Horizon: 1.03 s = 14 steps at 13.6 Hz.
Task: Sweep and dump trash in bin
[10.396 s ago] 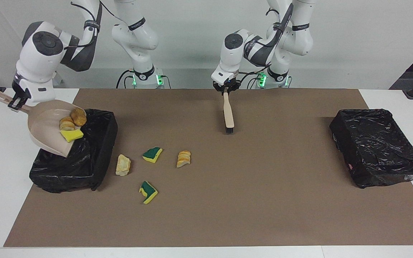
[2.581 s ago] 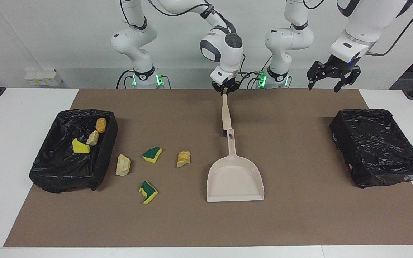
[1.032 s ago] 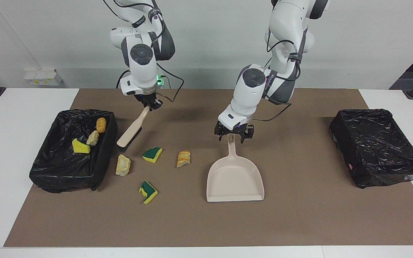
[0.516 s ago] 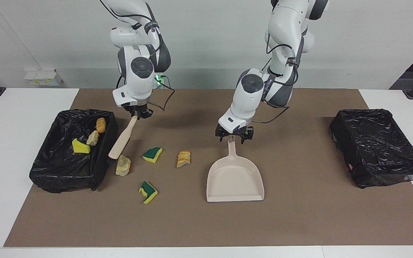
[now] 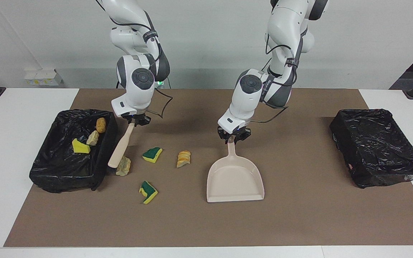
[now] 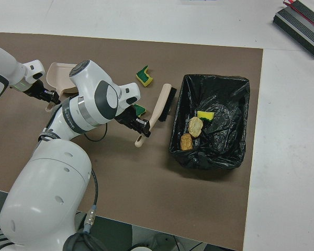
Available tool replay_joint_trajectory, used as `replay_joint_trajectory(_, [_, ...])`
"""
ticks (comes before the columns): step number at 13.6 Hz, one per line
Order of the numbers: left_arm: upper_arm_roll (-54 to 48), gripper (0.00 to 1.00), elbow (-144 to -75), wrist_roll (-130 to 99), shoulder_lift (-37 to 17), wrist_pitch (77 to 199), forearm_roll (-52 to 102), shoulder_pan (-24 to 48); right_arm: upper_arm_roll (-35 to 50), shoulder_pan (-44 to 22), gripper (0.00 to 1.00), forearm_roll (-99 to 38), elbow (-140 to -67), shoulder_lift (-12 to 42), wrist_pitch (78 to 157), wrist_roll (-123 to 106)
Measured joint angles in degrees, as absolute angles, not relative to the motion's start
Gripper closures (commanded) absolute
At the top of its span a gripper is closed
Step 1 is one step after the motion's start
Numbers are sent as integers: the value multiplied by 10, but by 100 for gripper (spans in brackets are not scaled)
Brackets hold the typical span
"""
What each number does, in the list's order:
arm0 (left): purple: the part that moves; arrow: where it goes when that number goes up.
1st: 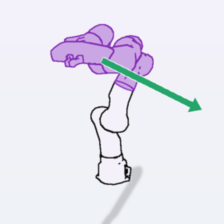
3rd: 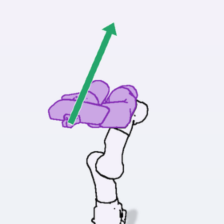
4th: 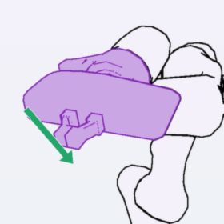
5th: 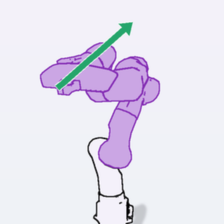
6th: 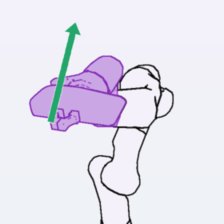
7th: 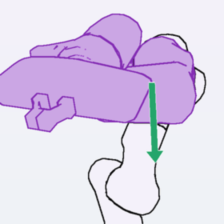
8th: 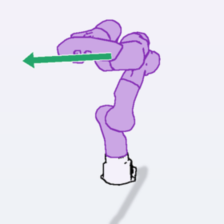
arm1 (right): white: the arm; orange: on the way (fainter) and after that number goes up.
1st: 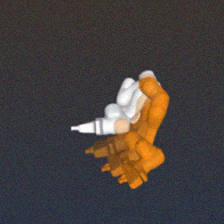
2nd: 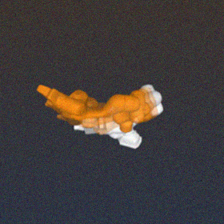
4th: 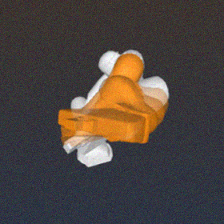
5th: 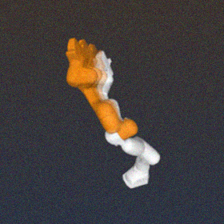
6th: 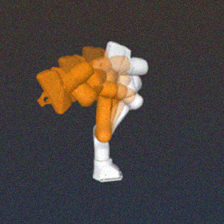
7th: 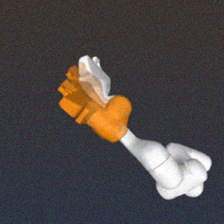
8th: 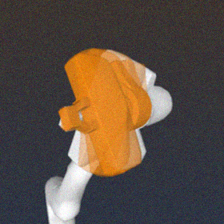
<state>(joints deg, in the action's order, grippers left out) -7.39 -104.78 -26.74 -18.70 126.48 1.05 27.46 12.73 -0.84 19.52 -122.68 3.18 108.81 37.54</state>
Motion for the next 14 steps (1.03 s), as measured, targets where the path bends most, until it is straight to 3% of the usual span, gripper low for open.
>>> replay_joint_trajectory(7, [-50,100,-1040,-82,-149,1182,-55,267,133,-11,100,191,-1200,66,1090,353])
replay_joint_trajectory(10, [-48,100,-1040,54,-113,1123,-60,238,146,-49,100,152,-1190,67,1085,353])
replay_joint_trajectory(14, [-47,100,-1043,222,-87,1104,-80,201,149,-105,100,141,-1108,69,999,354])
